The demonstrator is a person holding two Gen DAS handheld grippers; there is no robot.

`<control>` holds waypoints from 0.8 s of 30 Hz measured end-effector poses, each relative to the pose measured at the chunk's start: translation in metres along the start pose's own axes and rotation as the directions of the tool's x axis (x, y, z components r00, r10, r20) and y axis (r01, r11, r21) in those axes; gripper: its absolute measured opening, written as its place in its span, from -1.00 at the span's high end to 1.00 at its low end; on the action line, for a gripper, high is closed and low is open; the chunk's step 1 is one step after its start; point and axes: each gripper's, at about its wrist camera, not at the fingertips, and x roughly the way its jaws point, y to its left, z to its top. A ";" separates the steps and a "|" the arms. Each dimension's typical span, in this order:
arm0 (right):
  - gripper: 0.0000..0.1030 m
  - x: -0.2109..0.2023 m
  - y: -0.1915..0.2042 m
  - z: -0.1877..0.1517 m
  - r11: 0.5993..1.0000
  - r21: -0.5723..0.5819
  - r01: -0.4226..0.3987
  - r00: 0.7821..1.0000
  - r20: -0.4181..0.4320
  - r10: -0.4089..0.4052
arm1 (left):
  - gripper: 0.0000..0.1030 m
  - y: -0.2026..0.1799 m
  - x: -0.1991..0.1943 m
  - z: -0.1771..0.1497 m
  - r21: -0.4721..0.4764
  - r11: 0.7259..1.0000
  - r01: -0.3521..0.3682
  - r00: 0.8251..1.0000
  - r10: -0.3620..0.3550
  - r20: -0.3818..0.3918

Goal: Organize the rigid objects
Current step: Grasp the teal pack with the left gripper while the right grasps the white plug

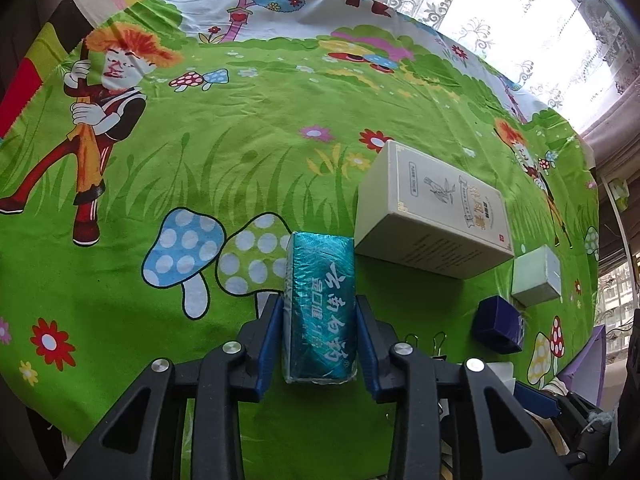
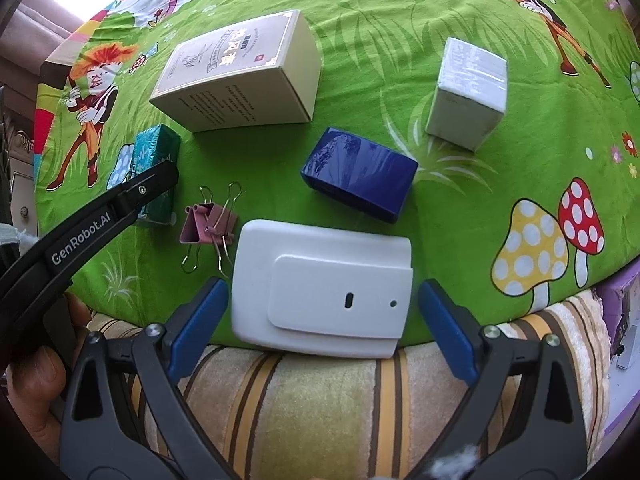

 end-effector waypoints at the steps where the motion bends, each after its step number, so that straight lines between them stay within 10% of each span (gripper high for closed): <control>1: -0.72 -0.001 0.000 0.000 1.000 -0.005 0.007 1.000 0.005 -0.007 | 0.30 0.000 0.000 0.000 -0.002 1.000 0.004 1.000 -0.004 0.002; 24: -0.71 -0.074 -0.049 -0.033 0.998 -0.003 0.056 0.978 0.203 -0.054 | 0.30 -0.047 -0.058 -0.022 0.072 0.993 0.091 0.993 -0.096 0.072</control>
